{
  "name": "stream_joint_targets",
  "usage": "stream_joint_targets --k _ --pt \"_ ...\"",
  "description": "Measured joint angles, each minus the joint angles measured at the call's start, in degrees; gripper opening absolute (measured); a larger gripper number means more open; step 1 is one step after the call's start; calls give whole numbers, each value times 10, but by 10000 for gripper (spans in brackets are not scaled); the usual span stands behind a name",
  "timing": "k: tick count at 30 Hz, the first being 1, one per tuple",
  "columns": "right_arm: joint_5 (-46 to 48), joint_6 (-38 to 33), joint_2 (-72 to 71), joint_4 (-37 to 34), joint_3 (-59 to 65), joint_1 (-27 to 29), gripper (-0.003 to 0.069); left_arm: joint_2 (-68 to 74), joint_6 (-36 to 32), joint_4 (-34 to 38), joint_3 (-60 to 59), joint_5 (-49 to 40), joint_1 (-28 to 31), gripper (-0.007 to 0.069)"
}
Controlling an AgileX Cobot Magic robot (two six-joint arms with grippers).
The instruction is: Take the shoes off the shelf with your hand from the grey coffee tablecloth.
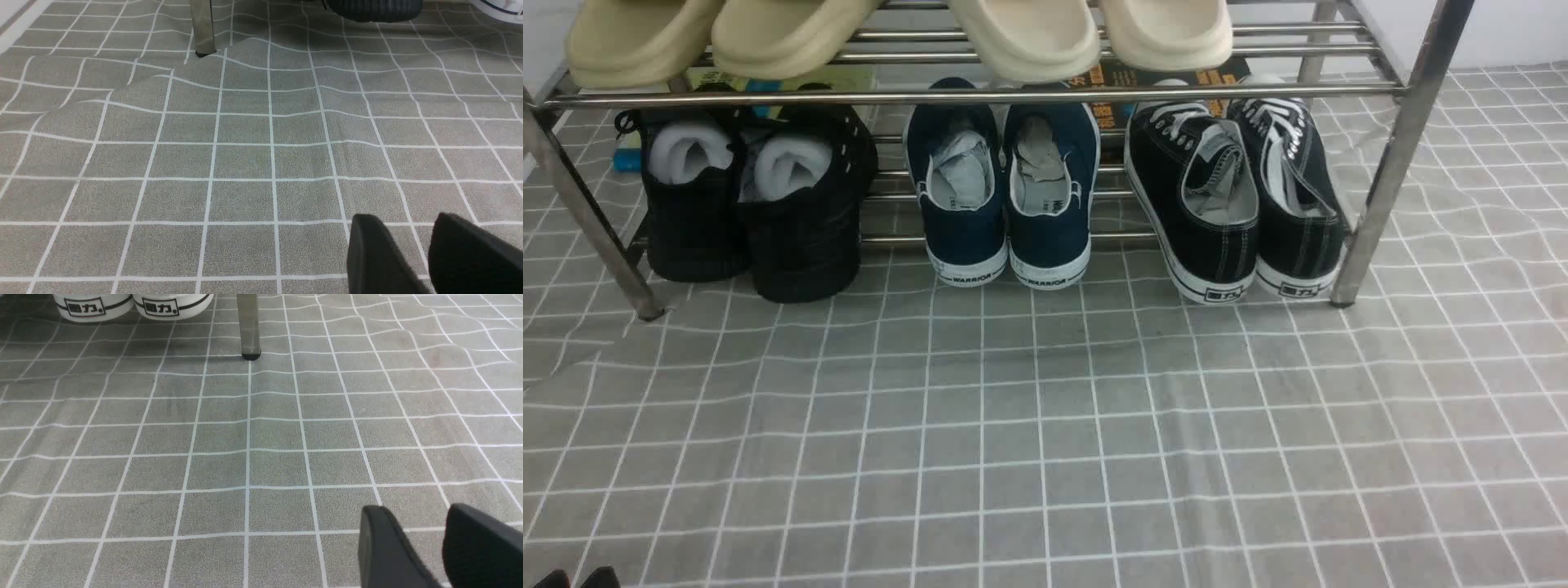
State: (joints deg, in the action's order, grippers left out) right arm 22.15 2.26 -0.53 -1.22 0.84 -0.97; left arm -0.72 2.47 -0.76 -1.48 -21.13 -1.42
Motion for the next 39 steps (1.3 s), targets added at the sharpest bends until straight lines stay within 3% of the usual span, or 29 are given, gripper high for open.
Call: stream_joint_targets --k 35,39 --pt "0 0 0 25 0 0 239 0 0 0 0 0 0 239" --pt "-2 38 0 -18 0 0 239 0 0 0 0 0 0 239"
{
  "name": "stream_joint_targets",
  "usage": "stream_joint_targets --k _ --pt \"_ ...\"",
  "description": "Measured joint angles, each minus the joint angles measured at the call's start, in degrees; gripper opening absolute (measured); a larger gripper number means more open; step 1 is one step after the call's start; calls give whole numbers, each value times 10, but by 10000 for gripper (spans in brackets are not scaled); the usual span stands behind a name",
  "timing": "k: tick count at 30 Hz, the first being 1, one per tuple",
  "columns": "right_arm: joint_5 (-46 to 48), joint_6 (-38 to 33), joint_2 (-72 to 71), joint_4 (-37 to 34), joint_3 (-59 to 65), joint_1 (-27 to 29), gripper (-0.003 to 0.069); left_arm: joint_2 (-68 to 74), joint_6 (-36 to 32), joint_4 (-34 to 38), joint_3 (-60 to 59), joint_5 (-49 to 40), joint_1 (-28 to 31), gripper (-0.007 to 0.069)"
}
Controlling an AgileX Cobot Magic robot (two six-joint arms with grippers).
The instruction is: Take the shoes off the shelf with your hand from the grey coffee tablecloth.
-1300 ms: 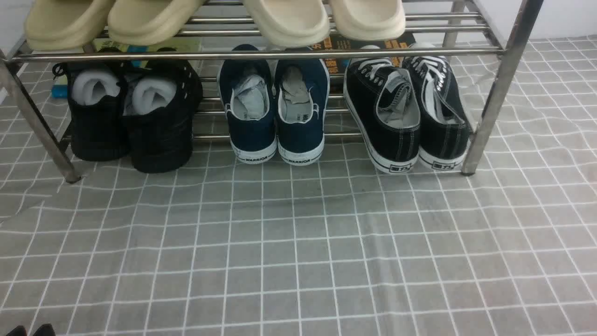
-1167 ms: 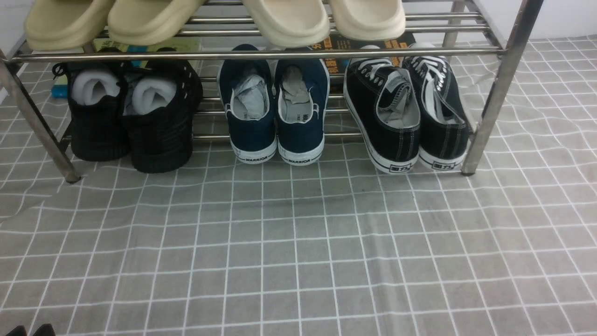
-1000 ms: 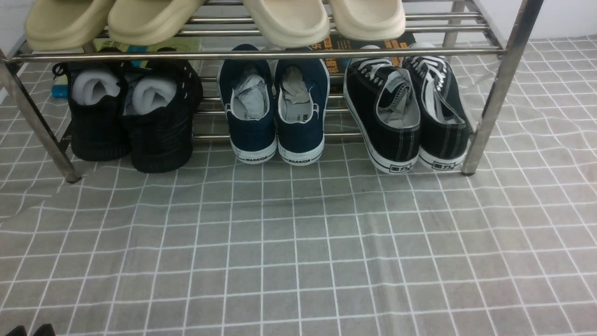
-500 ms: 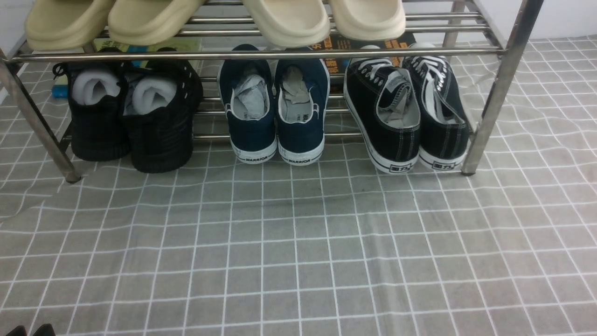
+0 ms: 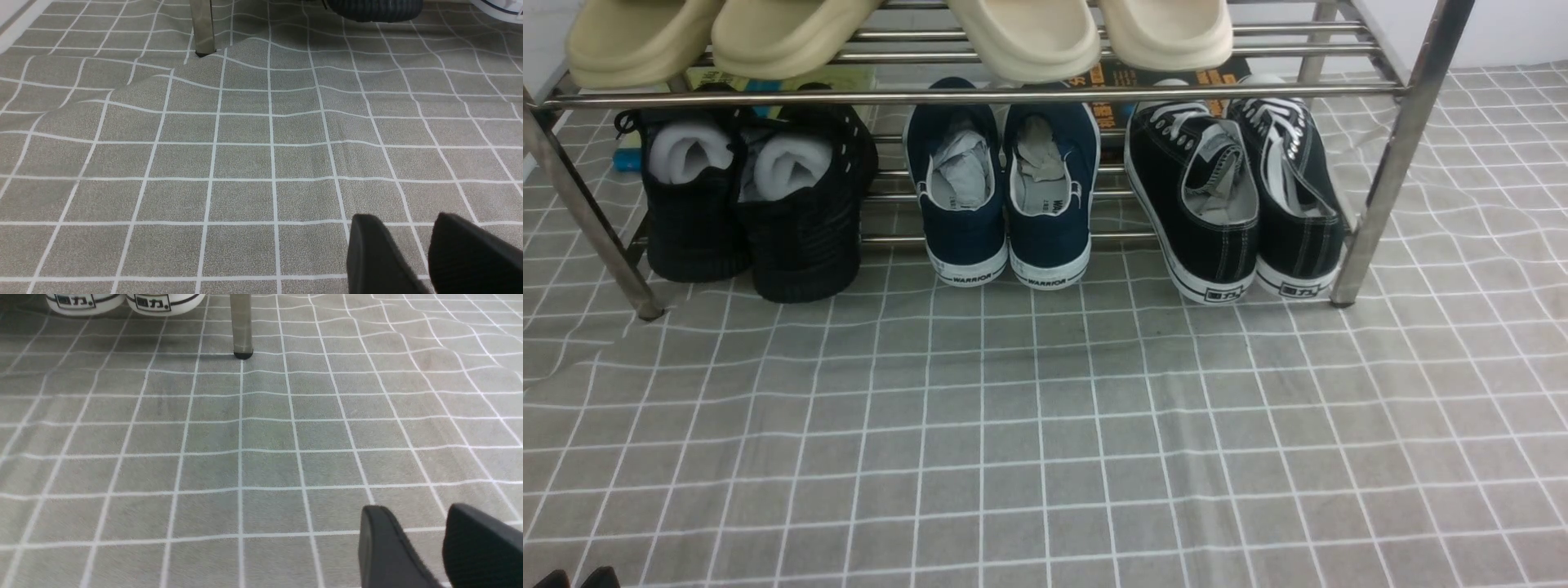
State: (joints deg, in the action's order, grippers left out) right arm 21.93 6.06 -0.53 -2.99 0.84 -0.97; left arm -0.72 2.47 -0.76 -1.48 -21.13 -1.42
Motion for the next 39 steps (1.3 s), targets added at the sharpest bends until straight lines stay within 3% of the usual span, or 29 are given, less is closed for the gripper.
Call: stream_joint_targets --k 3,8,17,21,22,23,25,34,39 --pt "-9 76 0 -113 2 0 239 0 0 0 0 0 0 239" --pt "-18 98 0 -198 5 0 239 0 0 0 0 0 0 239" --pt "-64 96 0 -229 5 0 225 0 0 0 0 0 0 239" --pt "-84 54 2 -215 -24 0 134 0 0 0 0 0 0 239" --pt "-87 18 21 -198 -64 0 55 0 0 0 0 0 0 239" --pt "-85 5 34 -190 -86 0 25 0 0 0 0 0 0 239" --pt "-74 -15 64 -181 -118 0 -6 0 0 0 0 0 0 239" --pt "156 -43 371 -179 -290 0 4 0 0 0 0 0 0 239" --pt "221 -183 560 -293 -394 -6 72 0 0 0 0 0 0 239"
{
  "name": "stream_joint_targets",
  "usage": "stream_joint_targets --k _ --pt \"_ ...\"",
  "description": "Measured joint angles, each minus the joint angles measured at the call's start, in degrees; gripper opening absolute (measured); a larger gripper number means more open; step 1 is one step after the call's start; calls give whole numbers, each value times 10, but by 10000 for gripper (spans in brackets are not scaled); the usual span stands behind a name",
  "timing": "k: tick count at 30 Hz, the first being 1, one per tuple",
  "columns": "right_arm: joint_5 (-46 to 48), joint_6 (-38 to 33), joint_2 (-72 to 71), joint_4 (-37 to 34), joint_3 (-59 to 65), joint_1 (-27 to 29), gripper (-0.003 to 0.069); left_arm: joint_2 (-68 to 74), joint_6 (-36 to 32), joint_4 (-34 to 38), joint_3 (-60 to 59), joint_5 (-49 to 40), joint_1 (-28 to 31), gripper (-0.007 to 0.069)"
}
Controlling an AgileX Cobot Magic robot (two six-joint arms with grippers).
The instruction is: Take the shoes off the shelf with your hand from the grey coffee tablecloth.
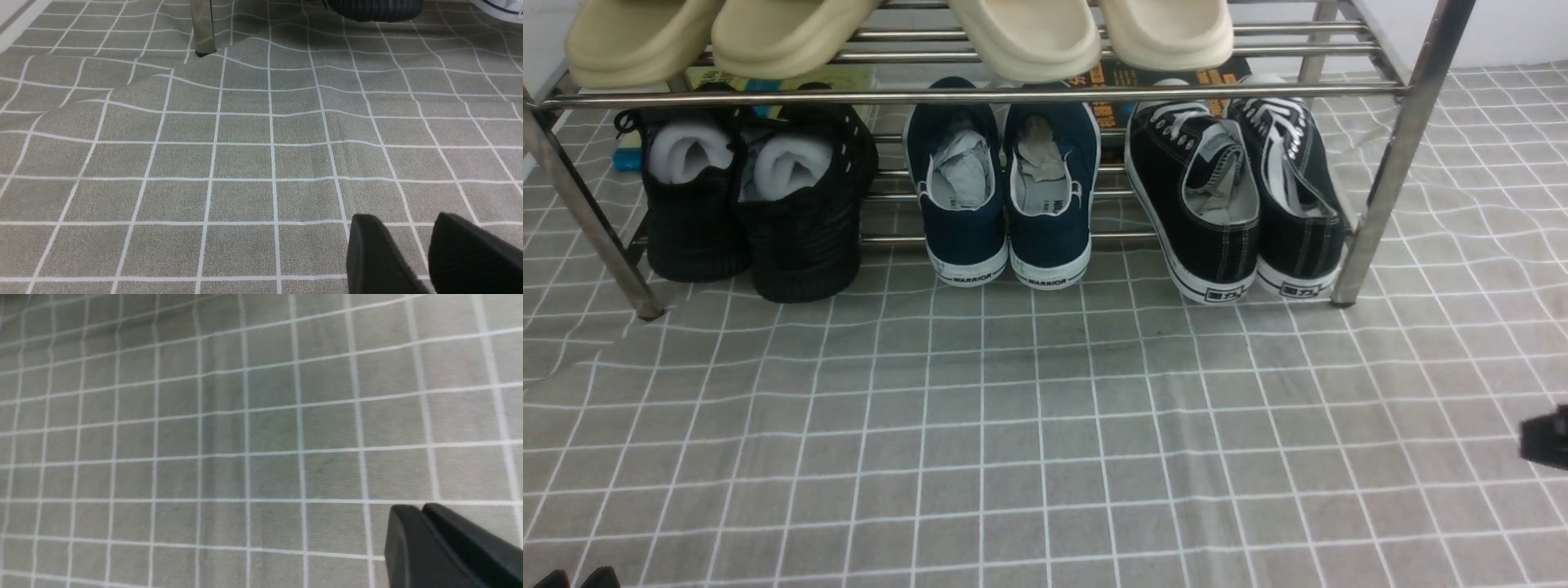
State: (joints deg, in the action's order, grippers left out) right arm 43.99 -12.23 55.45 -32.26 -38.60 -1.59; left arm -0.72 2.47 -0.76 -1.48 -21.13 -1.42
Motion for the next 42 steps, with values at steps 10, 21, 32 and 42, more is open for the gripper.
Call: stream_joint_targets --k 10,21,32,42 --pt "0 -167 186 -82 -183 -139 414 0 0 0 0 0 0 239" --pt "-10 -45 367 142 -413 -230 472 0 0 0 0 0 0 239" --pt "-17 10 501 249 -504 -232 472 0 0 0 0 0 0 239" --pt "-62 10 543 261 -508 -233 170 0 0 0 0 0 0 239"
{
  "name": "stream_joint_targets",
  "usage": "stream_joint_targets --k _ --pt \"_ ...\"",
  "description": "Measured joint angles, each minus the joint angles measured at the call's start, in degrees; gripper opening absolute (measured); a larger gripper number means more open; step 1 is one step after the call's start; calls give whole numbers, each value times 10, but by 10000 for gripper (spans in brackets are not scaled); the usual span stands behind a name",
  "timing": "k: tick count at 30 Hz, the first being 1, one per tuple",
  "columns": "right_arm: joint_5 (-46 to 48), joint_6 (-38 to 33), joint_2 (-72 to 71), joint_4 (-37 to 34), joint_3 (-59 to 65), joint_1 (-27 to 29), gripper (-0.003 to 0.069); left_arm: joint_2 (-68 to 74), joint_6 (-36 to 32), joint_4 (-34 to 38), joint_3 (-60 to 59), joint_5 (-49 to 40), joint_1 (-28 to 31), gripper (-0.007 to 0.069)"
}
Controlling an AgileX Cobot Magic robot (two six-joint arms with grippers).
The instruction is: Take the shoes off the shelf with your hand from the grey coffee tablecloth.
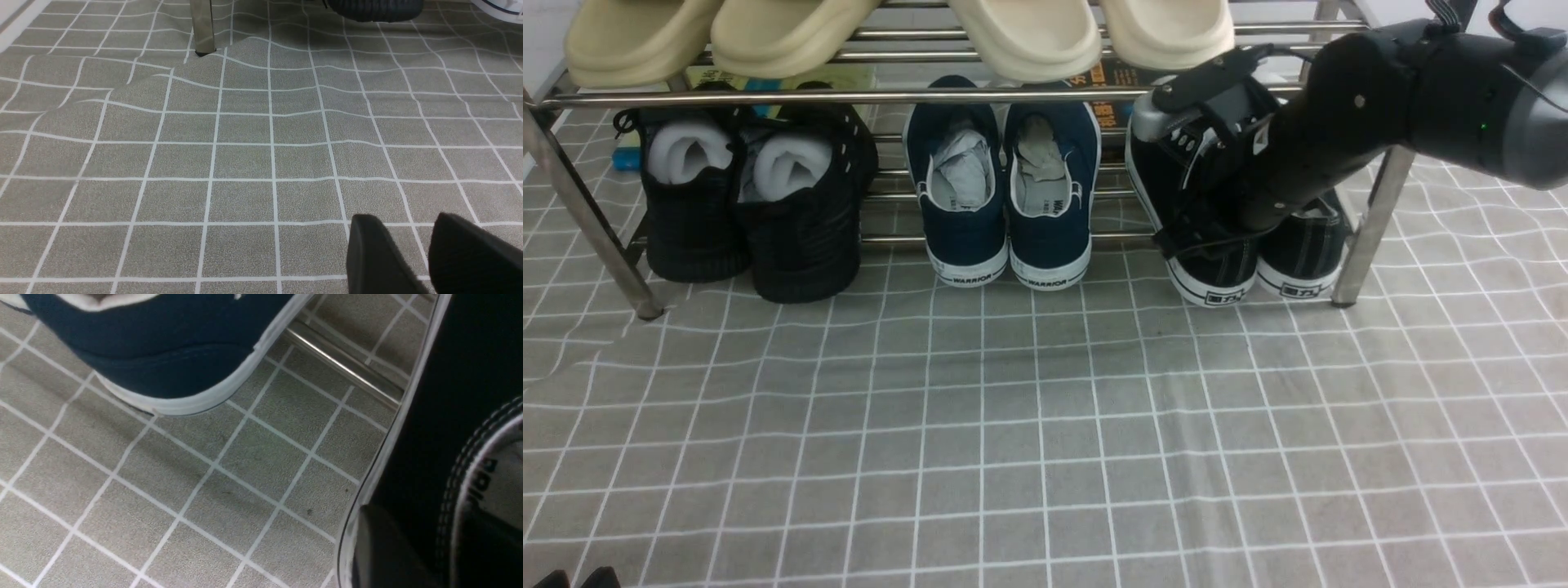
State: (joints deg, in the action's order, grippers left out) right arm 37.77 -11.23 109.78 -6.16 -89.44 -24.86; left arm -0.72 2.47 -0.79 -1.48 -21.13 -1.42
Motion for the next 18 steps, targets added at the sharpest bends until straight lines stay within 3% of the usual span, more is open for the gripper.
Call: stream_joint_targets --k 1,4,13,18 --pt "3 0 0 -3 0 0 97 0 0 0 0 0 0 239" --pt "19 1 -6 -4 -2 -4 6 0 0 0 0 0 0 239" --pt "213 34 -102 -27 -3 -56 8 0 0 -2 0 0 0 239" --pt "261 80 -147 -31 13 -85 10 0 0 -2 0 0 0 239"
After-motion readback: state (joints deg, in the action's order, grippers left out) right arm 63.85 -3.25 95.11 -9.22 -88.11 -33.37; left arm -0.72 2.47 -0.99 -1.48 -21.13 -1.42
